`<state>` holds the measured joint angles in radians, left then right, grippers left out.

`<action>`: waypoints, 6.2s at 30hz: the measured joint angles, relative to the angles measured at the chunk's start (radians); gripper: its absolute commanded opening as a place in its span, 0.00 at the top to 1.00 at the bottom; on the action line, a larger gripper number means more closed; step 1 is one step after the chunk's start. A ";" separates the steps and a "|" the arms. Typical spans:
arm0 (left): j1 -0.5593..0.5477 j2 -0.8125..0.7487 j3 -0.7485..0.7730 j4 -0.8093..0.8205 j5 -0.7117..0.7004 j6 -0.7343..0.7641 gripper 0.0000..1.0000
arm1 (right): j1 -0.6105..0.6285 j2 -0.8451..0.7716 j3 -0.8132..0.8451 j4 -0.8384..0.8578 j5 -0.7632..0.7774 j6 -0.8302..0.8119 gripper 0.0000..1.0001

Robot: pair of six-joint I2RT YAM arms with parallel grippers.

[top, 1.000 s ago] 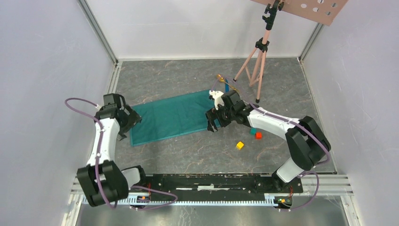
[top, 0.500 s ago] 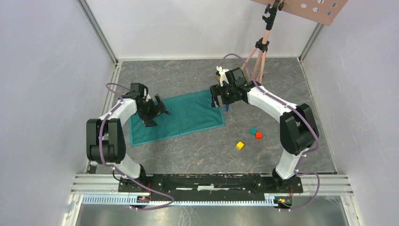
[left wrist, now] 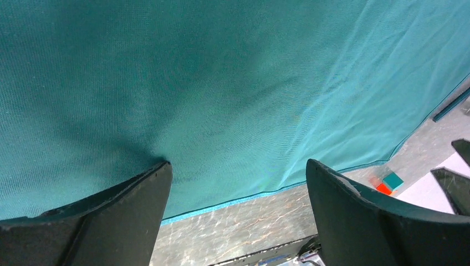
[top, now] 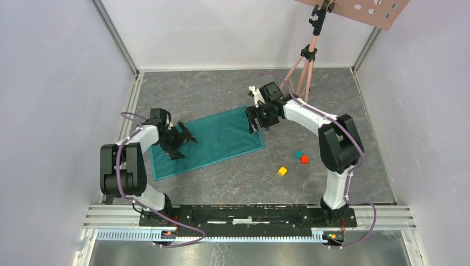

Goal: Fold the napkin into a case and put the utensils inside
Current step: Smooth out the rectangle-folded napkin at the center of the board, then move the rectangle-folded napkin to the center of the board, then pick up the rectangle-folded napkin from the center of the board.

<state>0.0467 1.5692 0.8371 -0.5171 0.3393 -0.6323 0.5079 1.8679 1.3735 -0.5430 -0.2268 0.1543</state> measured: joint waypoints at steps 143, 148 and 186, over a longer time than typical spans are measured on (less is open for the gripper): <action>-0.513 -0.470 0.100 -0.097 -0.080 0.043 0.00 | 0.137 0.211 0.208 -0.349 0.314 0.058 0.44; -0.513 -0.484 0.091 -0.097 -0.080 0.045 0.00 | 0.135 0.212 0.216 -0.349 0.303 0.058 0.46; -0.509 -0.491 0.077 -0.103 -0.076 0.048 0.00 | 0.089 0.241 0.277 -0.345 0.243 0.057 0.55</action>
<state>-0.4622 1.0779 0.9146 -0.6197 0.2630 -0.5842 0.5968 2.1090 1.6501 -0.8883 0.0162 0.2115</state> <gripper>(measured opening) 0.996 0.453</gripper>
